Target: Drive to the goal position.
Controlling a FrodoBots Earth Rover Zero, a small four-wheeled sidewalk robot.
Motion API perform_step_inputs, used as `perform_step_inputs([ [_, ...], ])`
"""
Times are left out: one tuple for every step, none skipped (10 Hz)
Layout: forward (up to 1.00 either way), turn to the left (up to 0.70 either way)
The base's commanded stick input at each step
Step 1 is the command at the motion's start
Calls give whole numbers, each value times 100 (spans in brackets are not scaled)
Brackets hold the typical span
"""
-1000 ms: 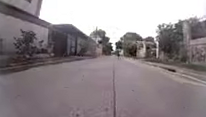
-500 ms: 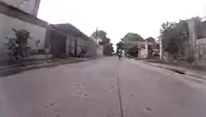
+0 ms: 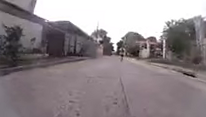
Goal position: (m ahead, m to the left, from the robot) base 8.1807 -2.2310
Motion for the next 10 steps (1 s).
perform_step_inputs([
  [100, 2],
  [100, 2],
  [100, 2],
  [100, 2],
  [100, 2],
  [100, 2],
  [100, 2],
  [100, 2],
  [100, 2],
  [100, 2],
])
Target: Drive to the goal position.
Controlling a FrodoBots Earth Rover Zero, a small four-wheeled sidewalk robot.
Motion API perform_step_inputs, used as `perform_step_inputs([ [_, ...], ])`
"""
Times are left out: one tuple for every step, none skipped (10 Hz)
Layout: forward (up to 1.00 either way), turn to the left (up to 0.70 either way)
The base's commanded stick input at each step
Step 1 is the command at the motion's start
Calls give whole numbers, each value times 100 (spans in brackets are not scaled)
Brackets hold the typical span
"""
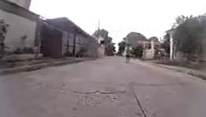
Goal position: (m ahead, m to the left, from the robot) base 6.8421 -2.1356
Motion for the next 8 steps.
perform_step_inputs([
  [100, 2],
  [100, 2],
  [100, 2],
  [100, 2],
  [100, 2],
  [100, 2],
  [100, 2],
  [100, 2],
])
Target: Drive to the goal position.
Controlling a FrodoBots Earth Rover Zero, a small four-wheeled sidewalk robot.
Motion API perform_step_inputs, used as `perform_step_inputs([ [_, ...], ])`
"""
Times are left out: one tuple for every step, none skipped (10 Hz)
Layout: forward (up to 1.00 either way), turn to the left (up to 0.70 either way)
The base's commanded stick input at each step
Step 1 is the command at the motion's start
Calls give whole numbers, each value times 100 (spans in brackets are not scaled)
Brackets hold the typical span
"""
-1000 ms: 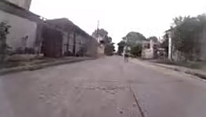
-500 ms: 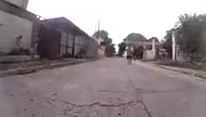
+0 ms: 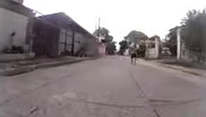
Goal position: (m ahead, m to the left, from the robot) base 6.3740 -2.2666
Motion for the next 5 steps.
perform_step_inputs([
  [100, 2],
  [100, 2],
  [100, 2],
  [100, 2],
  [100, 2],
])
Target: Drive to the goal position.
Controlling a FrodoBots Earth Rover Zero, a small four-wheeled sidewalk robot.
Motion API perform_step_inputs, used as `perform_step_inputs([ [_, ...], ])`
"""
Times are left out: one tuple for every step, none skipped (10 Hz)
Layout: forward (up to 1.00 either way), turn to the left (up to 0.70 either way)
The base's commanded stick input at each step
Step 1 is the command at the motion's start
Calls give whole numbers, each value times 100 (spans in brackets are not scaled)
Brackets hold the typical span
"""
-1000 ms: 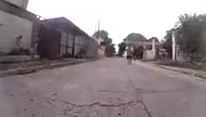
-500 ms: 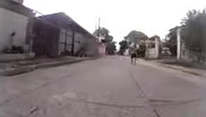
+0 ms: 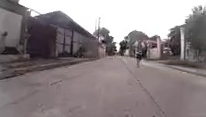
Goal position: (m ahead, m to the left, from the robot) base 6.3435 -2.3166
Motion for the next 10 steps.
perform_step_inputs([
  [100, 2],
  [100, 2],
  [100, 2],
  [100, 2],
  [100, 2],
  [100, 2],
  [100, 2],
  [100, 2],
  [100, 2],
  [100, 2],
])
